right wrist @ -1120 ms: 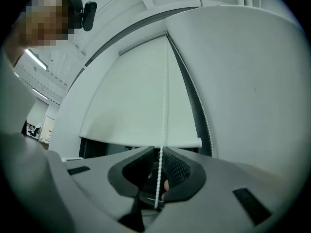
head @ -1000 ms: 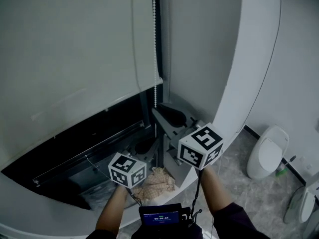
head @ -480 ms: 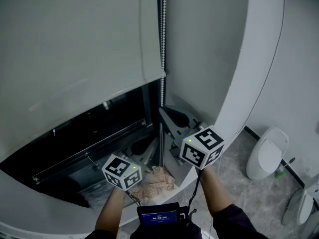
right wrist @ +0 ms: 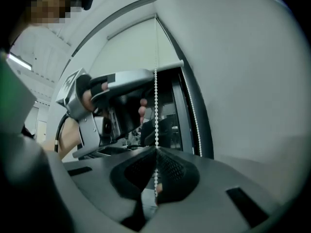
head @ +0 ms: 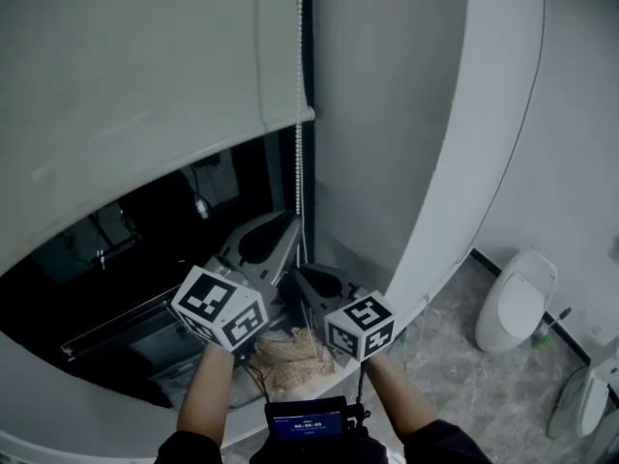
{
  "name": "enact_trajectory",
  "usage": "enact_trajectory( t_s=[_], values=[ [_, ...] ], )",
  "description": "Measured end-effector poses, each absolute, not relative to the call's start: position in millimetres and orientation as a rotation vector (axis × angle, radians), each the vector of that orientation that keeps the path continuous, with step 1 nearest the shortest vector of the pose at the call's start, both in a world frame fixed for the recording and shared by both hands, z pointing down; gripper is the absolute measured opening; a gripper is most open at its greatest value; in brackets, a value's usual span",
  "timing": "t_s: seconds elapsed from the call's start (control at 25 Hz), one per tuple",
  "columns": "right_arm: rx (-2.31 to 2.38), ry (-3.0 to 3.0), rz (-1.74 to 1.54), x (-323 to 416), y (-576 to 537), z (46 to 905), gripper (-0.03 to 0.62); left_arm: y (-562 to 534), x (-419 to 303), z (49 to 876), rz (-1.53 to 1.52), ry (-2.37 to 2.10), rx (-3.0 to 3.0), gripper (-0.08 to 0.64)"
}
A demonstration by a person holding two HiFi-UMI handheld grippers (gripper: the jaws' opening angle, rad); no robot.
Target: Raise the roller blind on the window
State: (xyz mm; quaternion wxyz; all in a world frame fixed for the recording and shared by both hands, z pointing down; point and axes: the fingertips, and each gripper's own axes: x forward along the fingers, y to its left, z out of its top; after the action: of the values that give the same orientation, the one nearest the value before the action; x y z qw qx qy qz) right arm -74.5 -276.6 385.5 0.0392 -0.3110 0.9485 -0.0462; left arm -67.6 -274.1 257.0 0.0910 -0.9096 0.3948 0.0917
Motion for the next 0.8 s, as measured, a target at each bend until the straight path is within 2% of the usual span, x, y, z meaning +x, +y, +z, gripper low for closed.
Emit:
enact_trajectory(
  t_s=[0.32, 0.52, 0.8],
  values=[
    [-0.917, 2.901, -0.188, -76.7, -265.2, 397.2, 0.011, -275.7, -67.0, 252.3, 0.32, 1.201, -2.695, 0.011],
    [-0.791, 2.865, -0.468, -64.2, -265.8, 398.2, 0.012, -270.3, -74.3, 248.0, 0.313, 1.268, -2.658, 0.011],
    [-0.819, 2.793, -0.13, -46.8, -267.9, 302.5, 0.015, -270.4, -85.9, 292.2, 0.246, 1.279, -2.726, 0.011]
  ],
)
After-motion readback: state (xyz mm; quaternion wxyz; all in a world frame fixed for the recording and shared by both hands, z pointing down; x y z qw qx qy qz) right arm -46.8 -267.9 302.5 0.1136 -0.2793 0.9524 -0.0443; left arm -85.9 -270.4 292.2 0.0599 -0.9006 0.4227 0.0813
